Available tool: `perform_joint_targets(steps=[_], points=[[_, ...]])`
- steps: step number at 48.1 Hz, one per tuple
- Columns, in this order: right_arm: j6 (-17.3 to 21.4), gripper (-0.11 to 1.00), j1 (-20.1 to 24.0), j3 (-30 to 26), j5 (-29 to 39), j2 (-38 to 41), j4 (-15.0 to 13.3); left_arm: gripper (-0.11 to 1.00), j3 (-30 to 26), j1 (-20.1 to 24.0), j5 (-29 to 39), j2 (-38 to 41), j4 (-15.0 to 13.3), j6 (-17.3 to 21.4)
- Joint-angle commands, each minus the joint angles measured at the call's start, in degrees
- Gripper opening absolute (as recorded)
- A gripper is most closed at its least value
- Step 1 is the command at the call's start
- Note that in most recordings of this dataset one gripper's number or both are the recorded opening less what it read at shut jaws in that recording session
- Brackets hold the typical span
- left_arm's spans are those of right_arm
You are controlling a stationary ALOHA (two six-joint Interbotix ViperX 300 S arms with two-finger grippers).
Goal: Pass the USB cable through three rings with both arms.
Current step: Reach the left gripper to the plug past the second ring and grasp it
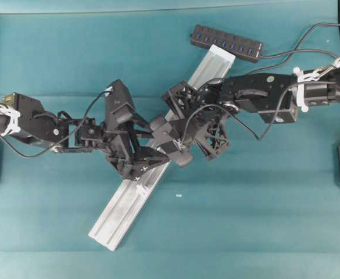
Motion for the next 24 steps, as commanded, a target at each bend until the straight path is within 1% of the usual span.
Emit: perform_joint_targets(steps=[1, 9, 15, 19, 22, 24], points=[[0.79, 0.08, 0.18, -0.18, -0.09, -0.09, 0.26, 0.92, -0.79, 0.09, -0.88, -0.44, 0.09, -0.09], [0.79, 0.08, 0.18, -0.26, -0.18, -0.09, 0.26, 0.86, -0.53, 0.09, -1.41, -0.62, 0.09, 0.00], [0.79, 0.08, 0.18, -0.18, -0.18, -0.09, 0.26, 0.76, -0.44, 0.00, -1.41, -0.70, 0.09, 0.00], [0.88, 0.08, 0.18, -0.26, 0.00, -0.09, 0.44, 0.66, -0.44, 0.00, -1.41, -0.79, 0.09, 0.88], [0.79, 0.08, 0.18, -0.26, -0.09, -0.09, 1.23, 0.54, -0.26, -0.26, -1.41, -0.79, 0.09, 1.32], [0.79, 0.08, 0.18, -0.44, -0.09, -0.09, 1.76, 0.44, -0.09, -0.35, -1.41, -0.79, 0.09, 1.67]])
